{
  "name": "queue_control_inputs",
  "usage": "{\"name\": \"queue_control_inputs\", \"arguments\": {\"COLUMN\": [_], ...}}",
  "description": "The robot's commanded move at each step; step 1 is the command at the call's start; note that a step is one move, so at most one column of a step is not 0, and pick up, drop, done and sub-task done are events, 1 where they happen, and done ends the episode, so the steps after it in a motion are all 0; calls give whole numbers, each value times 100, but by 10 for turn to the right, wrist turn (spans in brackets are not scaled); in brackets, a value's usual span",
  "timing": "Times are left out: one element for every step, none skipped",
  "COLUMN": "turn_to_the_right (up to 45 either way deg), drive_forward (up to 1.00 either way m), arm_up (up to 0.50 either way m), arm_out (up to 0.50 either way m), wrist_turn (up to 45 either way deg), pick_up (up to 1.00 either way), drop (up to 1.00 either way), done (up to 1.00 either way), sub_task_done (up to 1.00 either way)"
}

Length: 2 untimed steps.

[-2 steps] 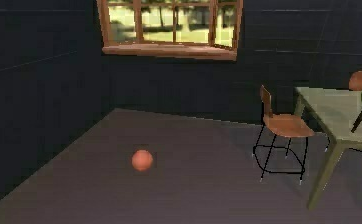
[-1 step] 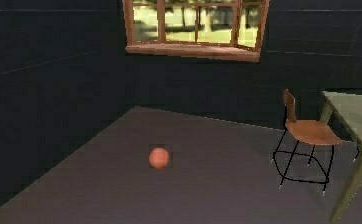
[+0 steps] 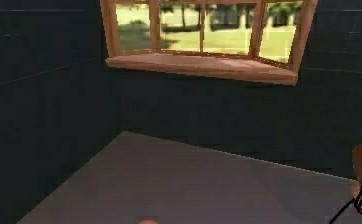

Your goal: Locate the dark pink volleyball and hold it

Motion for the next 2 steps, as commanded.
{"name": "queue_control_inputs", "arguments": {"turn_to_the_right": [-450, -450], "drive_forward": [0, 0], "arm_up": [0, 0], "arm_out": [0, 0], "wrist_turn": [0, 0], "pick_up": [0, 0], "drop": [0, 0], "done": [0, 0], "sub_task_done": [0, 0]}}
